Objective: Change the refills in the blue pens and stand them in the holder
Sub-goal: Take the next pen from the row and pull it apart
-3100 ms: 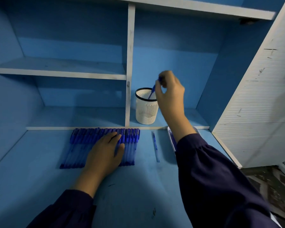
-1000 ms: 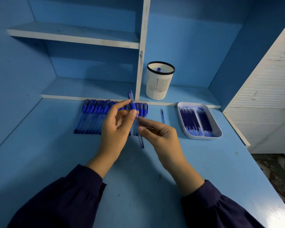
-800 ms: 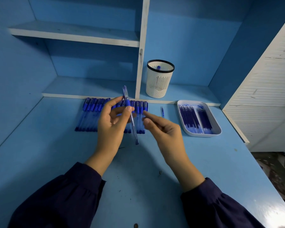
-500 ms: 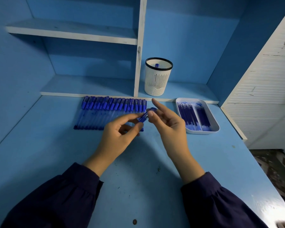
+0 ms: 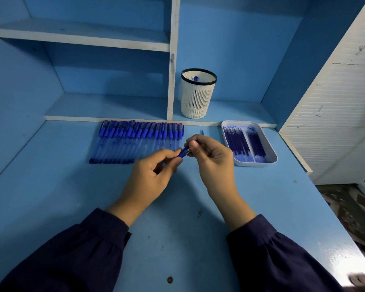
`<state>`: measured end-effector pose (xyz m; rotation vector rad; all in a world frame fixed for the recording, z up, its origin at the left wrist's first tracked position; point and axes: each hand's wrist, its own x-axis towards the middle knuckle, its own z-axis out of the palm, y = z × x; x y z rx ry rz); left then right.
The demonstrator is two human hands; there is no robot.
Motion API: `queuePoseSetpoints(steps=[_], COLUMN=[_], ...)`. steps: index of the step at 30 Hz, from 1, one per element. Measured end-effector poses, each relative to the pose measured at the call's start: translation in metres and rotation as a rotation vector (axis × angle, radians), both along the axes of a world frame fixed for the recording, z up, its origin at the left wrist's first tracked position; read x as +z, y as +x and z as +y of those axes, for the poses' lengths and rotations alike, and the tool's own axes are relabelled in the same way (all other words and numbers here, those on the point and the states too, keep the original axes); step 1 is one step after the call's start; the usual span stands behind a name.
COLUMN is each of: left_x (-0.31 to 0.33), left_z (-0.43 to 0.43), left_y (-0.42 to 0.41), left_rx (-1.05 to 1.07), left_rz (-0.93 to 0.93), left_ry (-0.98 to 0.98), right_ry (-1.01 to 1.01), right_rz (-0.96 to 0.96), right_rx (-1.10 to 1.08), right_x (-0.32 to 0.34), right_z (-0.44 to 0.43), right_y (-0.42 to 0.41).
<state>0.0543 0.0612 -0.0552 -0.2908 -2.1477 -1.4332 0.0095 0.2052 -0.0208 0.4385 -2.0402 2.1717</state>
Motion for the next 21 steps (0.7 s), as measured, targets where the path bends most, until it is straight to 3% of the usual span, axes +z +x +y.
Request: queuePoseSetpoints(steps=[9,16,21], left_x=[-0.003,0.003,0.003], left_z=[-0.001,0.0,-0.004], left_y=[-0.001,0.001,0.0], left_rx=[0.001,0.023,0.087], left_rz=[0.11,0.047,0.01], left_ry=[-0.078,-0.018,-0.032], right_ry=[-0.102,-0.127,-0.141], right_rz=[0.006,0.007,-0.103], right_rx=[0.042,0.039,0.029], right_x=[0.002,0.013,0.013], right_z=[0.001,0.005,0.015], right_y=[0.001,-0.002,-0.008])
